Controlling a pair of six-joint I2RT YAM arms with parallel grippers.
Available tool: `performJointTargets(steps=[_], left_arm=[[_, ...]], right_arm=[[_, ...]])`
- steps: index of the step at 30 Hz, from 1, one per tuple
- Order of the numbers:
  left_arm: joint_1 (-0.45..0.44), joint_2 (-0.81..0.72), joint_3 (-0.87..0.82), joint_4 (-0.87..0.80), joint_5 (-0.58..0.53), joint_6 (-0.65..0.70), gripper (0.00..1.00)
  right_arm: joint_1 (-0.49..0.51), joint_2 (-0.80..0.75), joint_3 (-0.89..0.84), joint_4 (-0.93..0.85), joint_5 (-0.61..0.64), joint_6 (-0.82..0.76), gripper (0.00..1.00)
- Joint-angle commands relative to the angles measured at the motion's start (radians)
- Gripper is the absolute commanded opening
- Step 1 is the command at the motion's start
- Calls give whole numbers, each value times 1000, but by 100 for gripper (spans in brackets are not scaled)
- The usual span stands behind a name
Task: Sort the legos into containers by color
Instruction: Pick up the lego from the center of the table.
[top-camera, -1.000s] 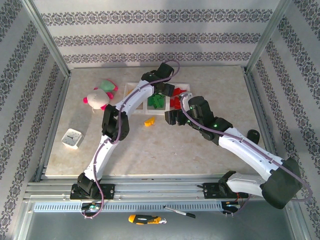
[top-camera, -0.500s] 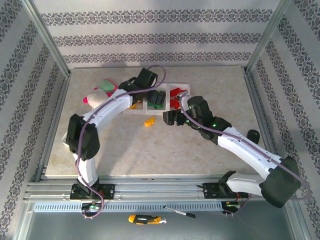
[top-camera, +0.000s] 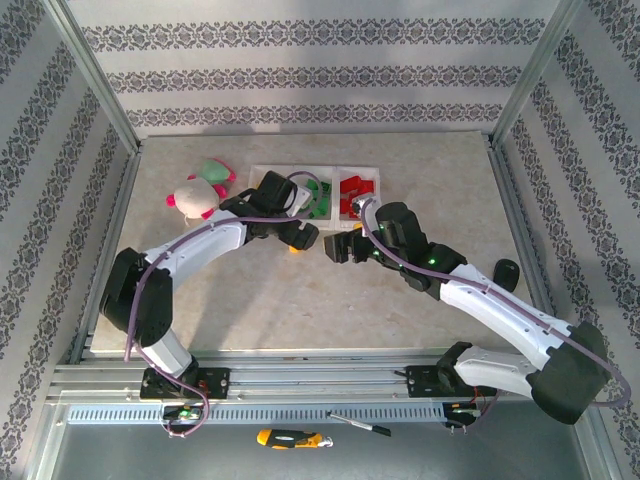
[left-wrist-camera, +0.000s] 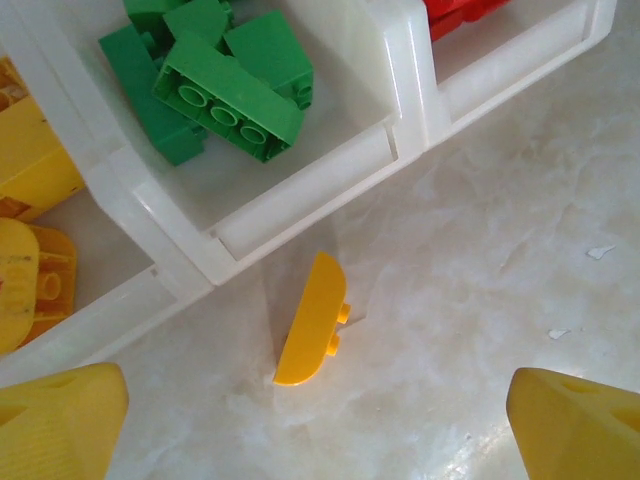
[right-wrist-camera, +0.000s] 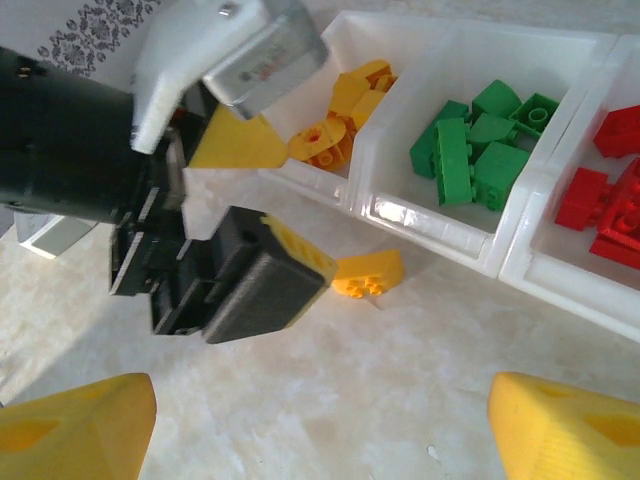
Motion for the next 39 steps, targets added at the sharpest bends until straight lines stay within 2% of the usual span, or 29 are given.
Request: performJointTargets(steps=[1, 13, 24, 28, 32, 39], left_arm=[[-16, 81, 50, -25, 3, 73, 96], [-39, 279, 181, -148, -43, 110, 77], [-44, 364, 215, -151, -73, 104, 58], [-45, 371, 226, -158, -79, 100, 42], [-48, 356, 226, -170, -95, 94, 30], [-53, 244, 194, -161, -156, 66, 23]], right_arm=[[16, -3, -10, 1, -19, -1, 86], [21, 1, -7, -10, -5, -6, 86], [21, -6, -13, -21, 5, -9, 86], [20, -9, -11, -26, 8, -12, 87], [21, -6, -6, -28, 6, -17, 87], [21, -6, 4, -21, -5, -17, 86]])
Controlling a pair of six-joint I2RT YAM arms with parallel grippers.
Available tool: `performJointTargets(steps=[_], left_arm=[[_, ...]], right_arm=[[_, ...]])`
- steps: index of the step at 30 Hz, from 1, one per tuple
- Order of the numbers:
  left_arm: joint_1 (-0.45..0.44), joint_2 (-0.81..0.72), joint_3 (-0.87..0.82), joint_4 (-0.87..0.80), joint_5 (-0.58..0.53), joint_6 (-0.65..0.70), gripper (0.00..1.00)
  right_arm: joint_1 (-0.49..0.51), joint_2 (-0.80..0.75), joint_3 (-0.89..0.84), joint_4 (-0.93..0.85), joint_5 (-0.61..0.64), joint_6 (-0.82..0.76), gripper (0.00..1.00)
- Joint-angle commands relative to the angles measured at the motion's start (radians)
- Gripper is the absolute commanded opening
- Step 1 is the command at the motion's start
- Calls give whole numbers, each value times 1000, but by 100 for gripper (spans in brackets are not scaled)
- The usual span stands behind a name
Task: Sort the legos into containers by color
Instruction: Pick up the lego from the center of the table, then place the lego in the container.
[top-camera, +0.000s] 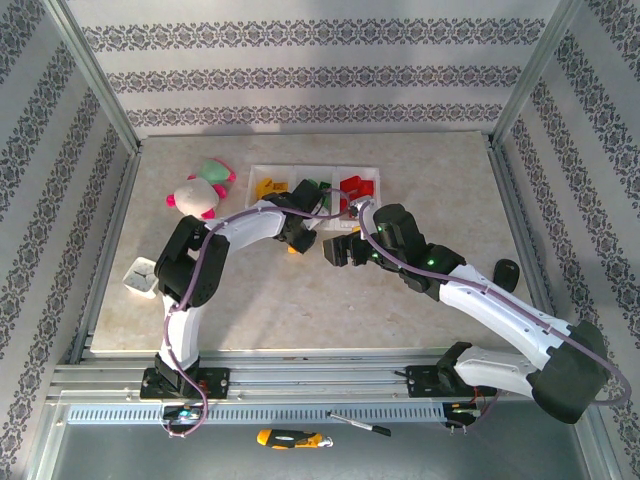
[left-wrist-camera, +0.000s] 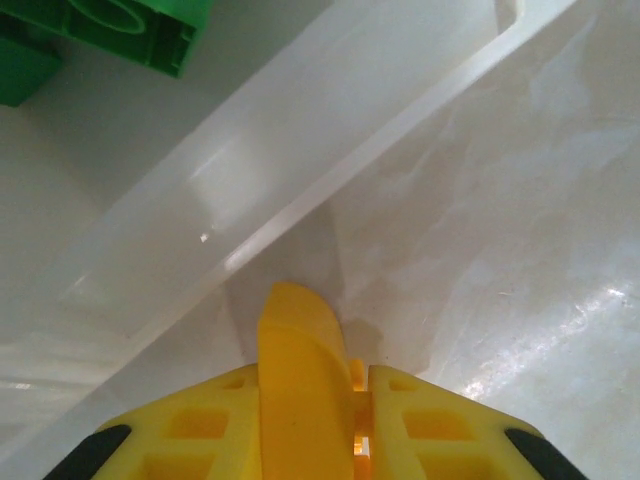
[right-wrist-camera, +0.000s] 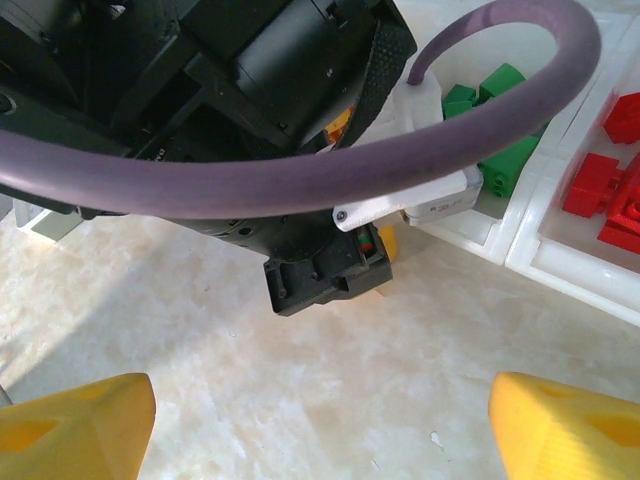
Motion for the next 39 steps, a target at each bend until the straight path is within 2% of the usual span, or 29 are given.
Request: performJointTargets(steps=[1, 9, 14, 20, 28, 34, 36, 39], left_arm=[[-9, -122, -12, -24, -51, -22, 22], [1, -264, -28, 15, -110, -75, 21], [58, -277, -12, 86, -155, -141, 19], [134, -185, 66, 130, -113, -182, 19], [191, -58, 147, 146, -55, -211, 19], [208, 3, 164, 164, -52, -225, 19], [209, 14, 170, 159, -45, -232, 23], [209, 4, 165, 162, -36, -236, 46]], right_arm=[[13, -7, 9, 4, -12, -9, 87], [25, 32, 86, 44, -57, -22, 87], [32, 88, 132, 60, -75, -34, 87], [40, 142, 163, 84, -83, -41, 87], [48, 169, 166, 95, -77, -43, 87], [46, 166, 152, 93, -60, -44, 87], [47, 164, 151, 92, -56, -45, 87], [47, 161, 149, 89, -56, -46, 87]])
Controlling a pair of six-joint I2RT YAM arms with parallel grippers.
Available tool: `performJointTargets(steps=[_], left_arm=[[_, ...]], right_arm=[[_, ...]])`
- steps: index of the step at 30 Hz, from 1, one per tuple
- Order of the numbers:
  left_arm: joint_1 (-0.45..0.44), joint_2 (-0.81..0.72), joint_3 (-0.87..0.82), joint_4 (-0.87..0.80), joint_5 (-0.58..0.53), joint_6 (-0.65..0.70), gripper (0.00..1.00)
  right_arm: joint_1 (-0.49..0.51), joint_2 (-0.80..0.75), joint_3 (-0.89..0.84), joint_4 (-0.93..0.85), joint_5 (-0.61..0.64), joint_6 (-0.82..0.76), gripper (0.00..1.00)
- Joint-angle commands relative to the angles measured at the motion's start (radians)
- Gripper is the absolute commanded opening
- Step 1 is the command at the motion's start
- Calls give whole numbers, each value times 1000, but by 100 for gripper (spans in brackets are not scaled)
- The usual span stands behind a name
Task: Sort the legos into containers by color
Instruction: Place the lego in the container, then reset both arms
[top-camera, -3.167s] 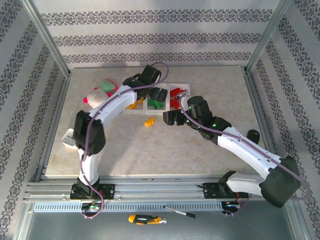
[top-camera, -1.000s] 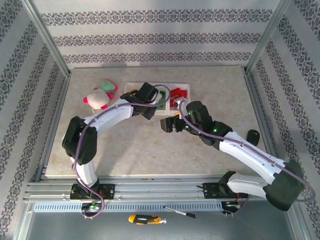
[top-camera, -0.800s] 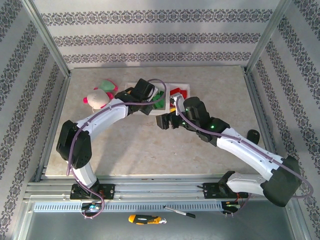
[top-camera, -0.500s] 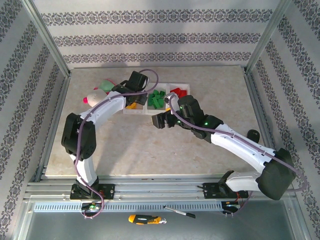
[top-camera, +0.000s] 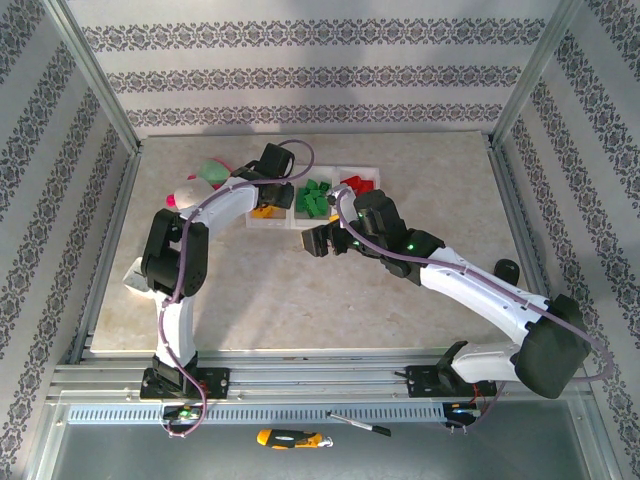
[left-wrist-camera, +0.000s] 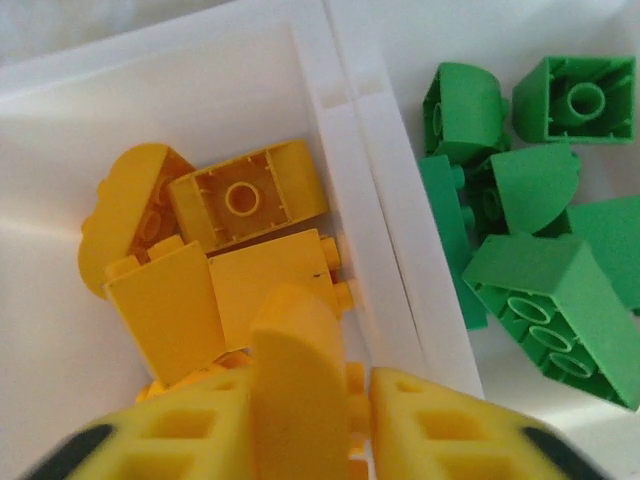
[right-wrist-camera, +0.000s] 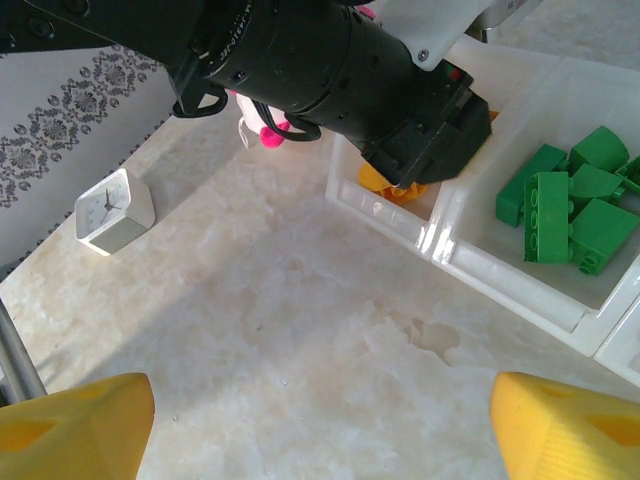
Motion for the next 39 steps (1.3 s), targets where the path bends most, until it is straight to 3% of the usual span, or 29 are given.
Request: performJointTargets(steps=[1, 3, 5, 13, 20, 26, 34, 39], left_arm=[[10, -12, 28, 34, 27, -16, 53], [11, -42, 13, 44, 23, -15, 69], [10, -80, -6, 55, 25, -14, 77], [10, -312, -179, 134, 3, -4, 100], [11, -576, -515, 369, -63, 76, 99], [30, -713, -823, 704, -174, 198, 99], [135, -681, -1045, 1014, -235, 234, 99], [200, -561, -1105, 1142, -237, 243, 99]], right_arm=[[8, 1, 12, 19, 7, -14, 87], [7, -2, 10, 20, 11, -17, 87], [7, -5, 8, 19, 17, -17, 87], [-3, -57, -19, 31, 131, -37, 87], [-75, -148, -101, 56, 323, -56, 89], [-230, -233, -260, 162, 460, -123, 91], [-501, -258, -512, 394, 540, -238, 94], [-638, -148, -641, 692, 507, -275, 95]])
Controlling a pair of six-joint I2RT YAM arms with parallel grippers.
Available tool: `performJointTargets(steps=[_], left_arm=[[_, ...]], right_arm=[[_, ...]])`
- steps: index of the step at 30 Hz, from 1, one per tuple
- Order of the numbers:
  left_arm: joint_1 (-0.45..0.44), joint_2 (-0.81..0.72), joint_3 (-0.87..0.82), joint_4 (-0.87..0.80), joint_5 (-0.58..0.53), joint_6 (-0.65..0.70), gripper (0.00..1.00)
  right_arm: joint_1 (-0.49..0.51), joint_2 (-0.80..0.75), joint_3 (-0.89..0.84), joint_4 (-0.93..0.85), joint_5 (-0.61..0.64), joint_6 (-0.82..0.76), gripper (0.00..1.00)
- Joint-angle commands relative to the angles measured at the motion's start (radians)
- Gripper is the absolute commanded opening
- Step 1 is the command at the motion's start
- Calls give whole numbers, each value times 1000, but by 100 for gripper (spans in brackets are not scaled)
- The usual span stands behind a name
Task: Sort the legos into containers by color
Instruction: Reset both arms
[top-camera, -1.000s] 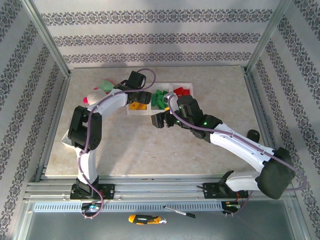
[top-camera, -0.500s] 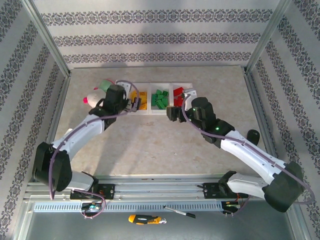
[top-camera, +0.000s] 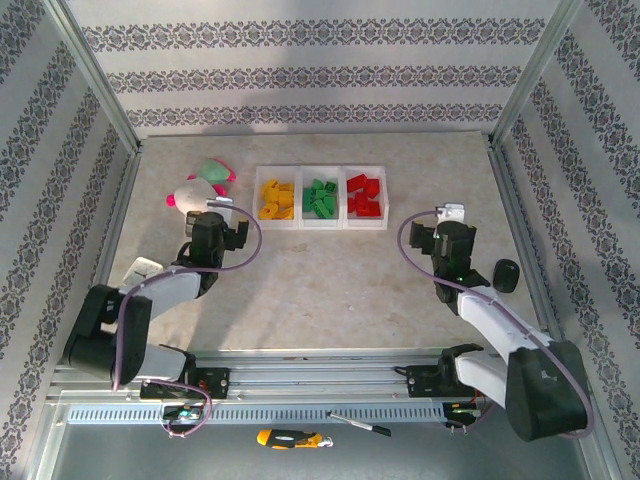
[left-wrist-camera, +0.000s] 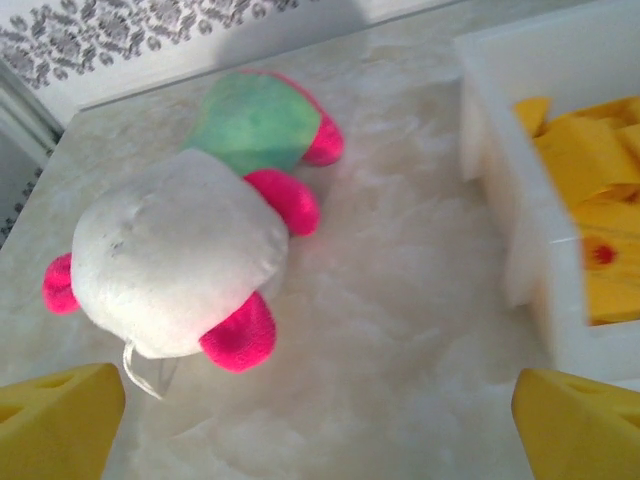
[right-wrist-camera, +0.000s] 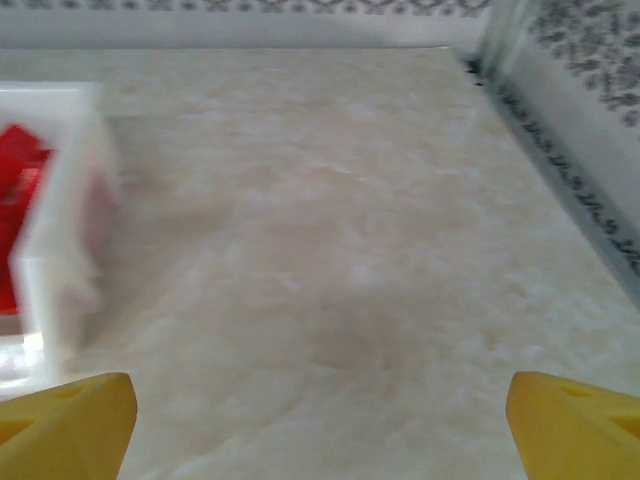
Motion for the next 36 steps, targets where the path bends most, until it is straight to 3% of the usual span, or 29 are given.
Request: performJointTargets(steps=[1, 4, 5, 9, 12, 14, 25, 36], left_arm=[[46, 82, -36, 209, -10, 17, 99], [83, 148, -32, 251, 26, -11, 99], [107, 136, -8, 178, 68, -40, 99], [219, 144, -43, 236, 270, -113, 99], [227, 150, -85, 316, 322, -106, 99], [229, 201, -143, 494, 319, -100, 99], [228, 190, -153, 490, 237, -129, 99], [227, 186, -125, 428, 324, -98, 99]], right_arm=[[-62, 76, -78, 308, -11, -47, 96], [-93, 163, -98, 444, -49, -22, 96], [-94, 193, -94, 473, -55, -20, 97], [-107, 334, -81, 603, -110, -16, 98], [-108, 426, -84, 695, -164, -33, 98], [-112, 445, -85, 734, -199, -37, 98], [-114, 434, -64, 652, -171, -27, 98], [-115, 433, -64, 652, -173, -29, 98]])
